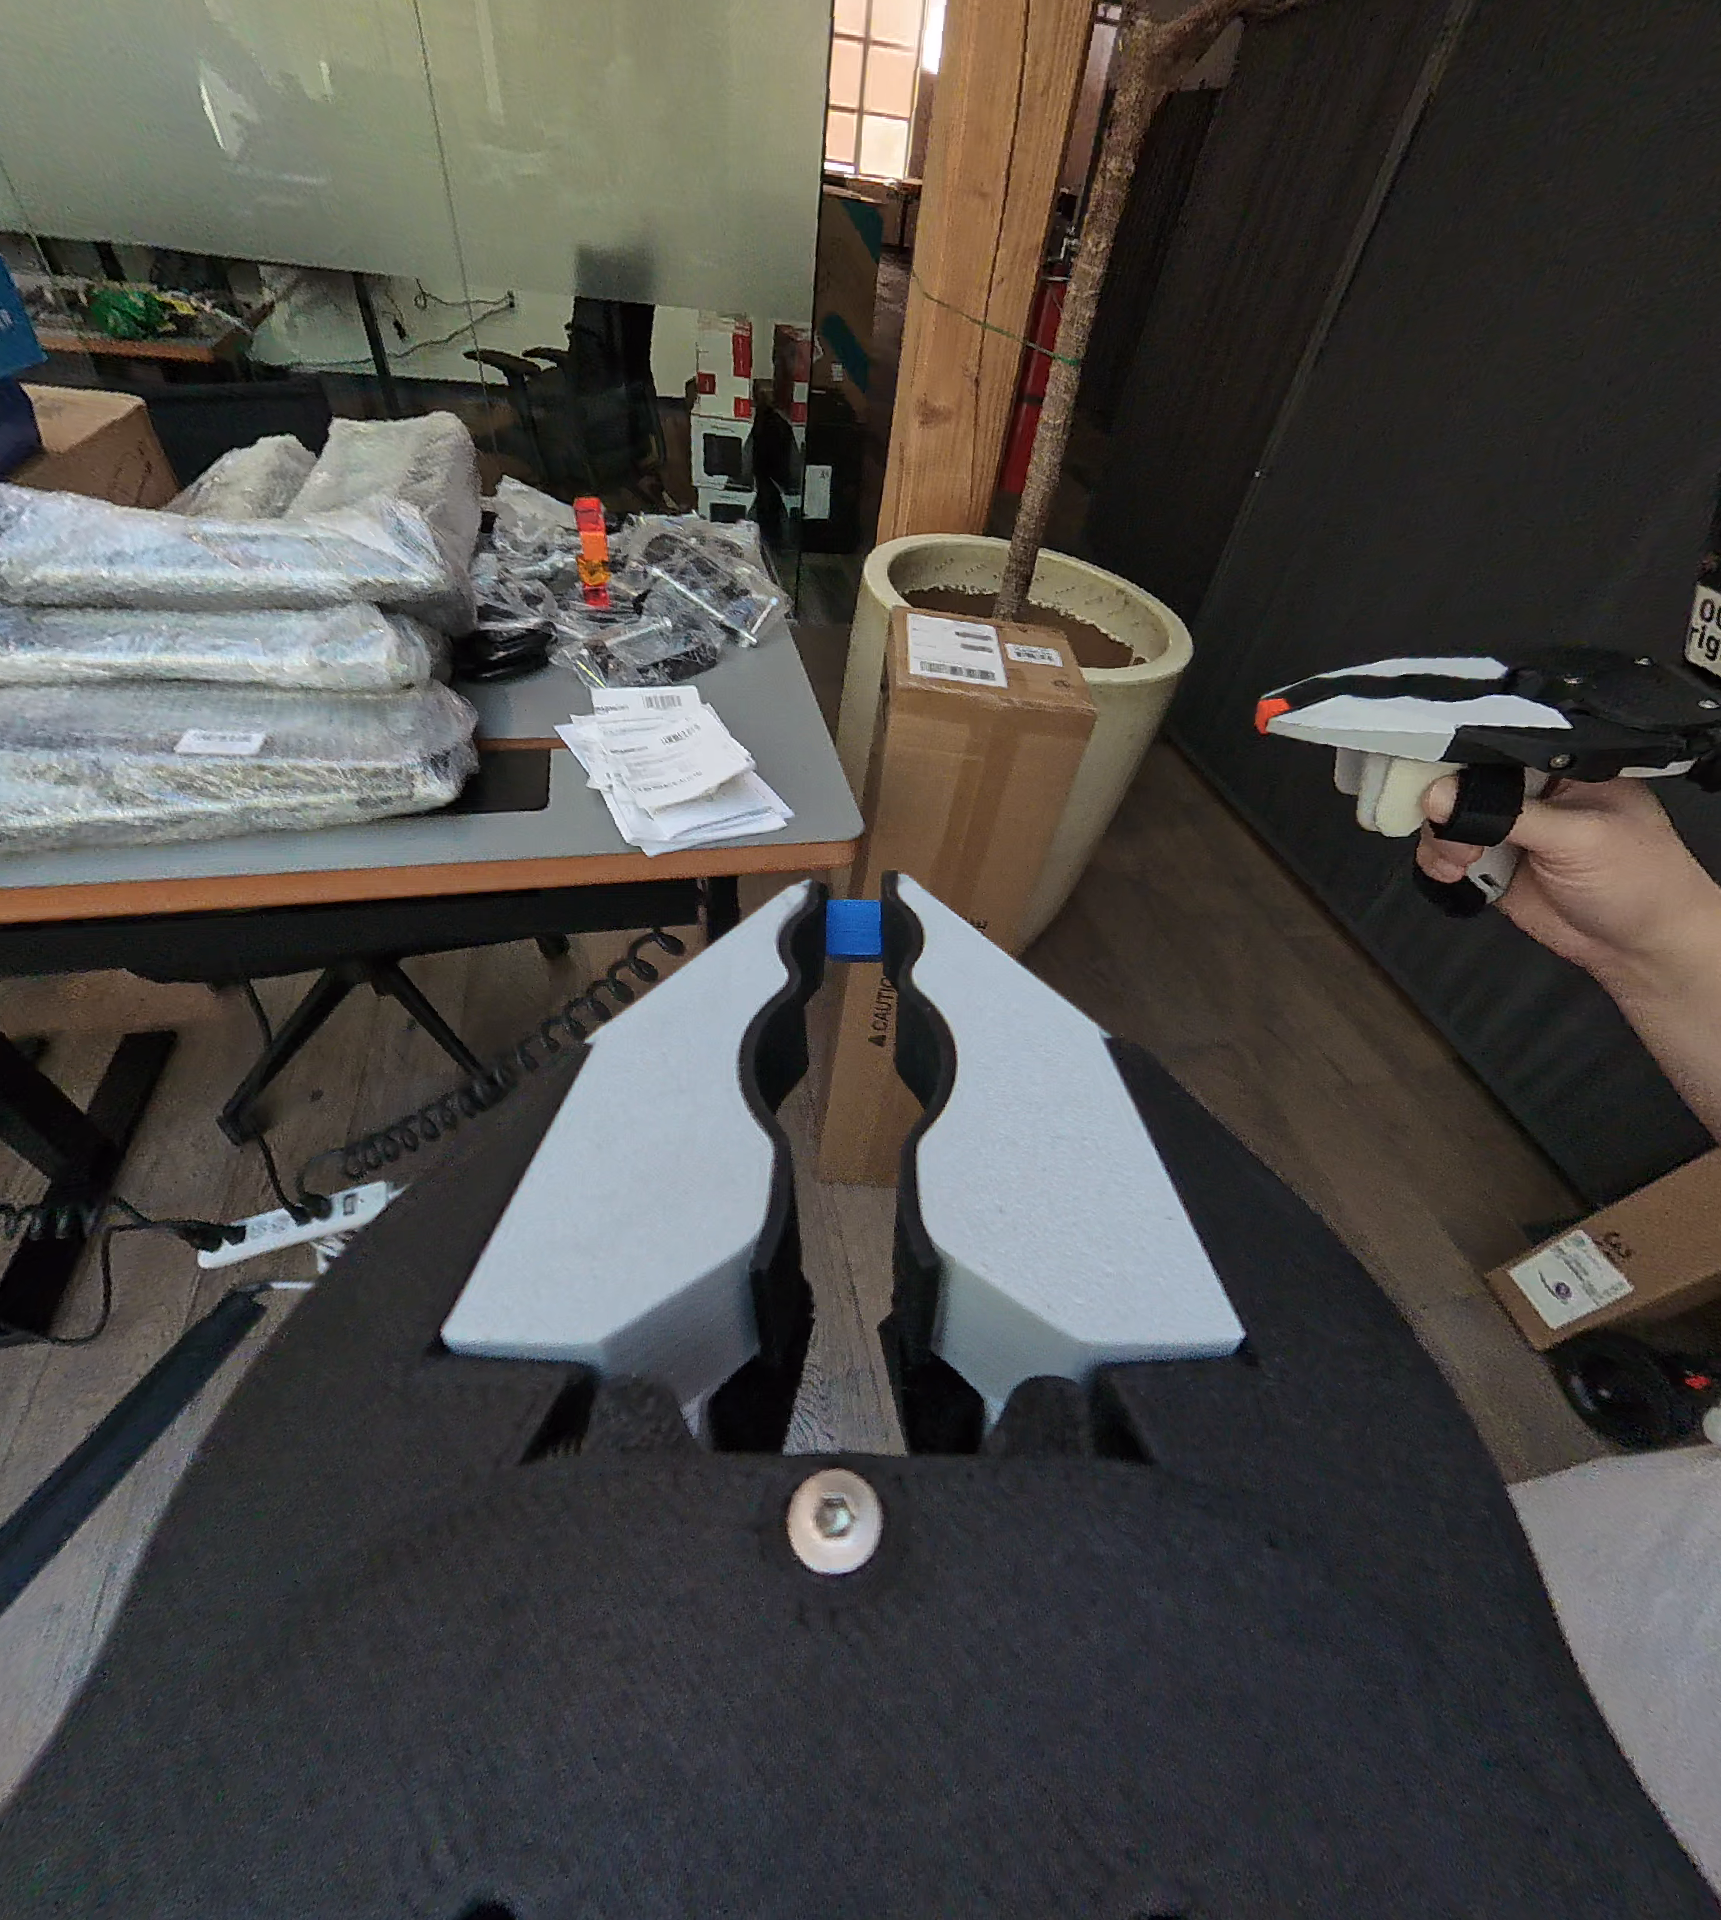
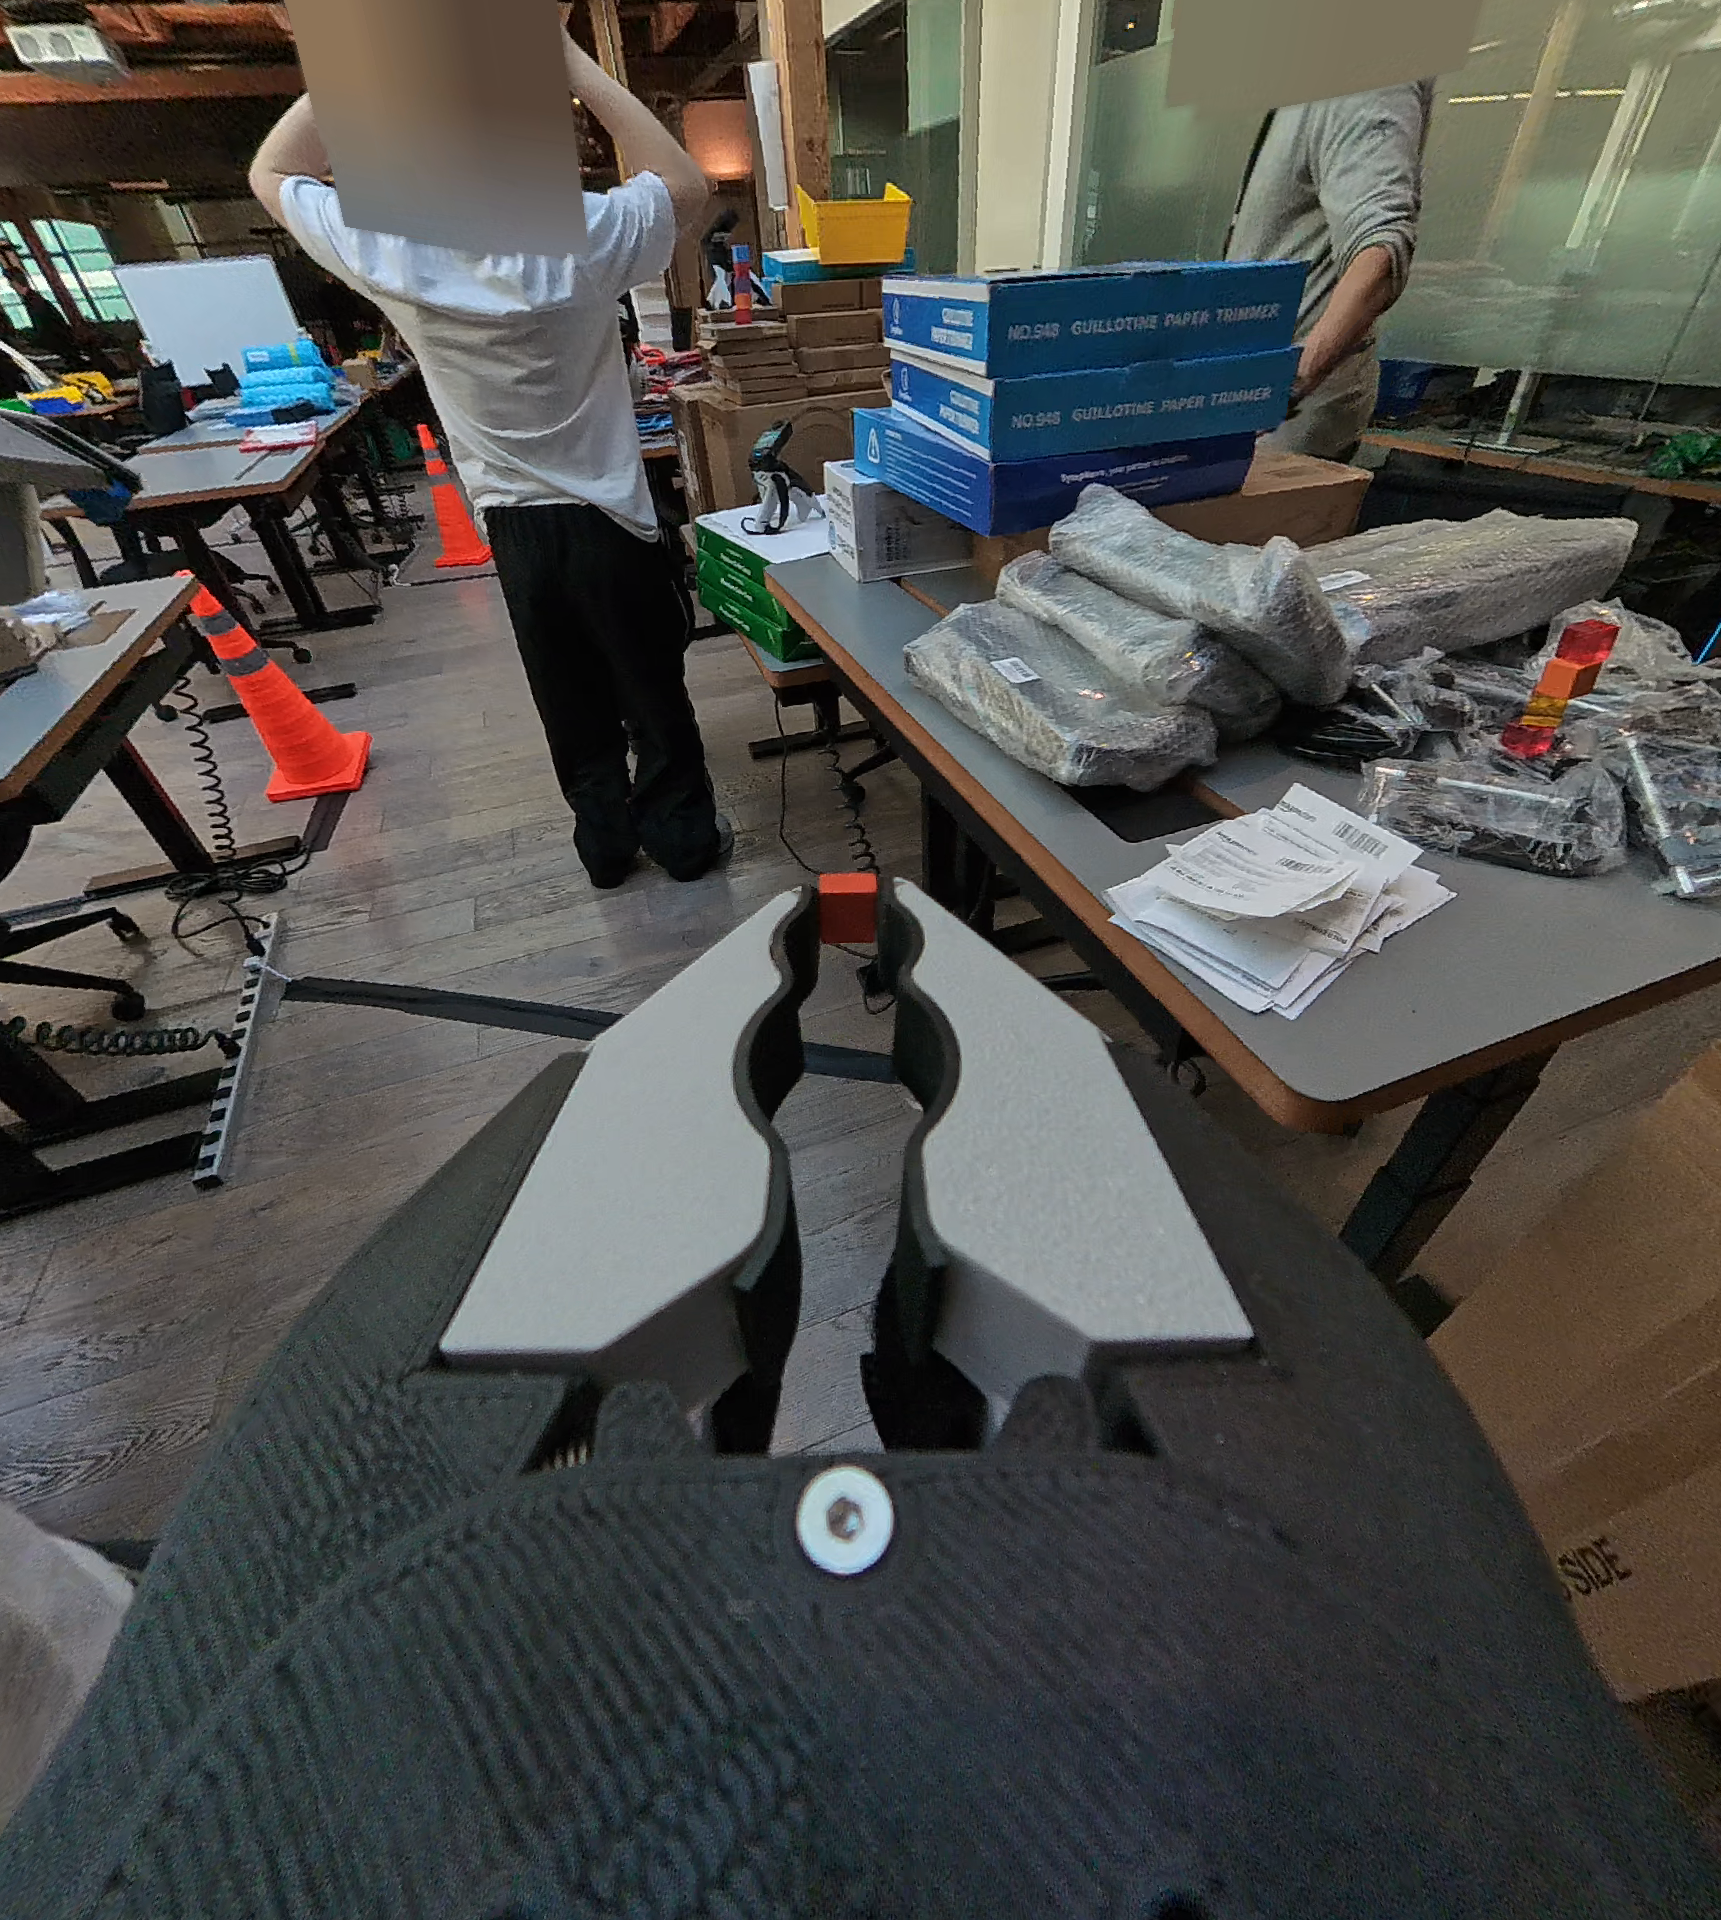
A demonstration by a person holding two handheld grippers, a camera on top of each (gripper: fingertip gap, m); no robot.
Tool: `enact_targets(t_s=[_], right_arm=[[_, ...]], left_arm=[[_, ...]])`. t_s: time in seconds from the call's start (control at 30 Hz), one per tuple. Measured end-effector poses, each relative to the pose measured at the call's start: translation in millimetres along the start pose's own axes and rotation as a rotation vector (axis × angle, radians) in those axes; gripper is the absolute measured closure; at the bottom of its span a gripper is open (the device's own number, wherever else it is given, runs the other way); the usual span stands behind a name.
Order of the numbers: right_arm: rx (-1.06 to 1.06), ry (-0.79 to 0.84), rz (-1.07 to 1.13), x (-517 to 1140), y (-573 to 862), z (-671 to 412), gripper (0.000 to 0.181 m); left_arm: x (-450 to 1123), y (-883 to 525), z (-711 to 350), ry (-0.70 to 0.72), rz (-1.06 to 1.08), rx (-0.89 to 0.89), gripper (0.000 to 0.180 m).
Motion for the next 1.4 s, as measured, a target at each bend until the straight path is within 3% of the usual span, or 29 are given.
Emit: enact_targets(t_s=[0.47, 0.8, 1.03, 1.4], right_arm=[[0.019, 0.029, 0.036, 188, 195, 6, 0.173], [-0.053, -0.041, -0.119, 275, 344, 3, 0.173], [-0.016, -0.019, -0.089, 334, 424, 14, 0.172], [0.069, -0.014, 0.023, 436, 509, 41, 0.172]], left_arm=[[217, -160, -51, -0.012, 0.04, 0.087, 0.171], [362, -181, -56, -0.012, 0.001, 0.012, 0.171], [429, -207, -63, -0.065, 0.002, 0.03, 0.171], [503, -274, -58, -0.082, 0.229, 0.032, 0.171]])
Point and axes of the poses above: each gripper's, where its closed fingertips meet, x out along the fingers, z out of its underside, y = z × x across the jaws, the point moved 10 cm from there along -x, back along the fingers, and after that the axes turned 10 degrees about y, right-handed, at the moved point
